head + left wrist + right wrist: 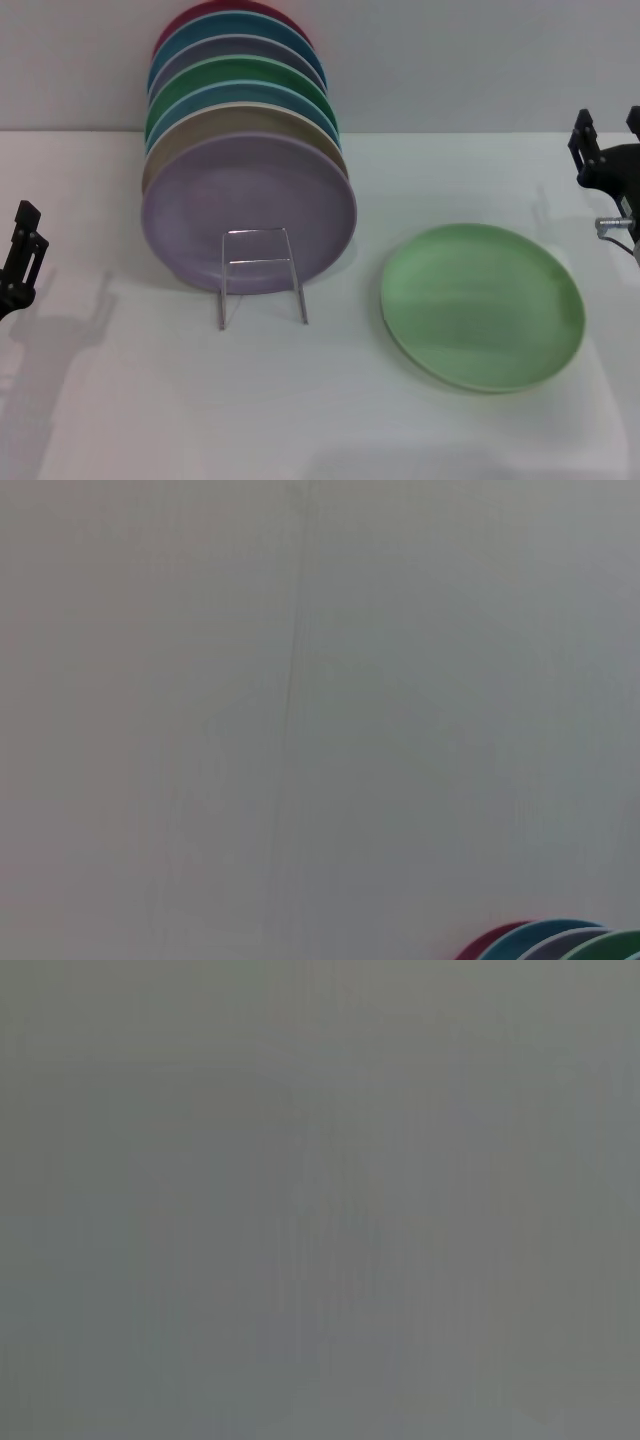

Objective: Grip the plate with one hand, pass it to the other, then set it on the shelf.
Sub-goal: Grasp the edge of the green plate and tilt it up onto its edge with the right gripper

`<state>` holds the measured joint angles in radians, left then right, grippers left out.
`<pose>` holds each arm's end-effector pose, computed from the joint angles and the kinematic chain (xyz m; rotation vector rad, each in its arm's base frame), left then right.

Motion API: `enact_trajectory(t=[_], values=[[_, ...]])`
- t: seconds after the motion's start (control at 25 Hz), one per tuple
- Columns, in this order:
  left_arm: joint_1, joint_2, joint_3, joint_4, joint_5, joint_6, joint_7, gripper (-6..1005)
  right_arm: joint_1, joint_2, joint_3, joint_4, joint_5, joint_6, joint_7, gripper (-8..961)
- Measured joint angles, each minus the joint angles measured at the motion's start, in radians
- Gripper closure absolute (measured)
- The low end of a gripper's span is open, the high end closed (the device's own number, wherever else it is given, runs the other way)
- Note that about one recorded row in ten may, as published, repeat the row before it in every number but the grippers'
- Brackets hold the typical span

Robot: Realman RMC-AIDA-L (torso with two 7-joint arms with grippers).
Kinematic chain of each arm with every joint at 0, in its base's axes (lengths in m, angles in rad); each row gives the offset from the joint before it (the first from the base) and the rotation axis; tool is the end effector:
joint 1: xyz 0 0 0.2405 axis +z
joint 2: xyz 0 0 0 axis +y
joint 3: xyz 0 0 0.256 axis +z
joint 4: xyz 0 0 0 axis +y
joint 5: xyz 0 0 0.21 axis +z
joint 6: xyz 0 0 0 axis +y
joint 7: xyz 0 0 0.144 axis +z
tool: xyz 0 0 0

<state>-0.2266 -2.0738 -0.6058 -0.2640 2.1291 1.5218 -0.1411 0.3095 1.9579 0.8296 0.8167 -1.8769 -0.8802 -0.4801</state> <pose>-0.3236 0.2536 -0.0072 -1.4861 -0.4451 -0.9190 0.2793 0.3524 -0.0044 -1.4874 0.5591 0.5841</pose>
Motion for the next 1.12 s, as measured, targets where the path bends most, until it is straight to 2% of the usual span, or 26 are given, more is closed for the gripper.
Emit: enact_trajectory(t=[0.08, 0.16, 0.32, 0.36, 0.44, 0.52, 0.68, 0.88, 1.12], values=[[0.000, 0.000, 0.000, 0.001, 0.000, 0.000, 0.000, 300, -0.049, -0.006, 0.108, 0.122, 0.000, 0.172, -0.120, 386], [0.000, 0.000, 0.000, 0.001, 0.000, 0.000, 0.000, 300, -0.097, 0.010, 0.230, 0.223, 0.000, 0.337, -0.235, 386], [0.001, 0.000, 0.000, -0.001, 0.000, 0.000, -0.001, 301, -0.174, 0.099, 0.576, 0.385, -0.007, 0.810, -0.440, 385], [-0.001, 0.000, 0.000, -0.002, 0.000, 0.000, -0.001, 301, -0.180, 0.115, 0.645, 0.407, -0.014, 0.903, -0.459, 385], [-0.004, 0.000, 0.000, -0.003, 0.000, 0.000, -0.004, 301, -0.175, 0.118, 0.747, 0.434, -0.044, 1.088, -0.442, 385], [-0.005, 0.000, 0.000, -0.003, 0.000, 0.000, -0.005, 300, -0.158, 0.110, 0.814, 0.455, -0.104, 1.228, -0.377, 386], [-0.014, -0.001, 0.000, -0.006, 0.000, -0.005, -0.001, 300, -0.097, 0.114, 0.968, 0.534, -0.348, 1.522, -0.215, 386], [-0.022, -0.001, -0.001, -0.006, 0.000, -0.007, -0.003, 300, -0.021, 0.110, 1.055, 0.607, -0.548, 1.804, -0.093, 385], [-0.029, 0.000, -0.006, -0.007, -0.001, -0.003, -0.008, 300, 0.114, 0.109, 1.164, 0.573, -0.690, 2.068, -0.033, 386]])
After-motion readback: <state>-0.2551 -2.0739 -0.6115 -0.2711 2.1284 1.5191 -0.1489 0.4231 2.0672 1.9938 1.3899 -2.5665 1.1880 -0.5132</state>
